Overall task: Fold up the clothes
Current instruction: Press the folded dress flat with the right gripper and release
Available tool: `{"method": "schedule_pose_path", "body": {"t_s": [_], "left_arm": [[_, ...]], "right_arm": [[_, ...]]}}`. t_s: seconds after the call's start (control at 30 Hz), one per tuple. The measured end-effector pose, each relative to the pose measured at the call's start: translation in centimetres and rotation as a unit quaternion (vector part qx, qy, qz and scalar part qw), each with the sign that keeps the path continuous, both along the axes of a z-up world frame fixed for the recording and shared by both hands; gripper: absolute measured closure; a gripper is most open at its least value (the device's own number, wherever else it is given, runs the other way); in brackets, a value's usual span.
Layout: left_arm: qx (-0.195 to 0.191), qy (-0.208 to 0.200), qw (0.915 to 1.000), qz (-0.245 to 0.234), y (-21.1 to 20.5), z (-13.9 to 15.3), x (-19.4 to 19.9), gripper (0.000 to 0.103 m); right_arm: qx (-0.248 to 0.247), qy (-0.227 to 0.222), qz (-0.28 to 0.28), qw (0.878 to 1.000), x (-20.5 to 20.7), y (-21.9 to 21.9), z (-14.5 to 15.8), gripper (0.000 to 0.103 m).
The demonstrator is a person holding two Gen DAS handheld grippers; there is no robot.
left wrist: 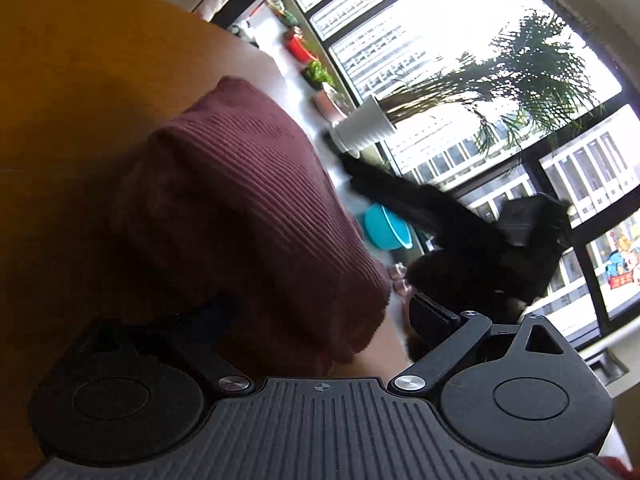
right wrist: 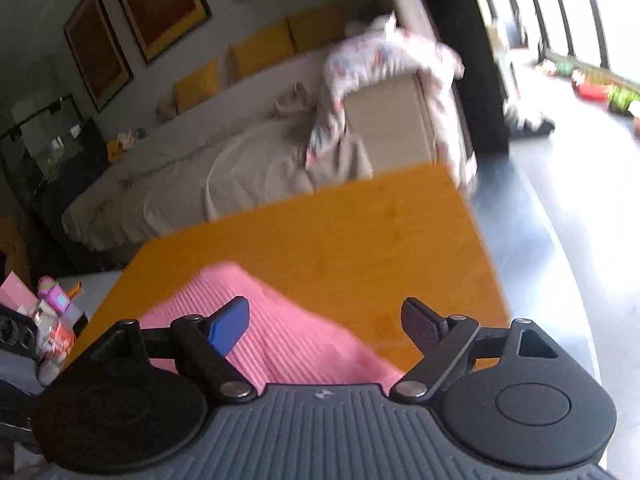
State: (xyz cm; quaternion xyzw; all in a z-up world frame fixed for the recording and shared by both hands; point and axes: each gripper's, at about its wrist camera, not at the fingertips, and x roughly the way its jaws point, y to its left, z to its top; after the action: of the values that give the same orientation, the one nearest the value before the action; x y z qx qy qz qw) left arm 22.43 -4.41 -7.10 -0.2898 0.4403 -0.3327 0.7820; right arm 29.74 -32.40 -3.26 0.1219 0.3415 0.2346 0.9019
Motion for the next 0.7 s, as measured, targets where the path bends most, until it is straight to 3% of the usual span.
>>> {"method": "schedule_pose_path", "body": {"t_s": [0.13, 0.2, 0.27, 0.4, 0.5, 0.6, 0.7], "left_arm": [[0.036, -0.027, 0.9990, 0.006, 1.9, 0.2, 0.9, 0.030], [0.063, -0.044, 0.9969, 0.019, 3.5, 0.4, 1.2, 0.028], [0.075, -0.052, 0.9956, 0.023, 5.7, 0.7, 1.3, 0.024], [0.041, -0.065, 0.9969, 0.014, 8.7, 1.9, 0.3, 0.014], [0.058, -0.088, 0.9941, 0.024, 9.1, 2.5, -0.5, 0.013], [0.063, -0.092, 0.9925, 0.048, 9.7, 2.4, -0.7, 0.014], [0.068, -0.098, 0.9902, 0.073, 10.4, 2.5, -0.2, 0.017]], "right_arm": [[0.054, 0.042, 0.010, 0.998, -1.9, 1.0, -1.7, 0.024], [0.057, 0.043, 0.044, 0.996, -3.5, 2.0, -1.3, 0.024], [0.010, 0.014, 0.069, 0.997, -5.8, 3.2, -0.3, 0.024], [-0.103, -0.089, 0.046, 0.990, -9.4, 4.8, 2.1, 0.024], [-0.126, -0.168, 0.059, 0.976, -12.4, 7.2, 3.6, 0.023], [-0.114, -0.183, 0.094, 0.972, -13.9, 10.2, 2.9, 0.023], [-0.174, -0.189, 0.107, 0.961, -13.7, 13.9, 0.5, 0.035]]}}
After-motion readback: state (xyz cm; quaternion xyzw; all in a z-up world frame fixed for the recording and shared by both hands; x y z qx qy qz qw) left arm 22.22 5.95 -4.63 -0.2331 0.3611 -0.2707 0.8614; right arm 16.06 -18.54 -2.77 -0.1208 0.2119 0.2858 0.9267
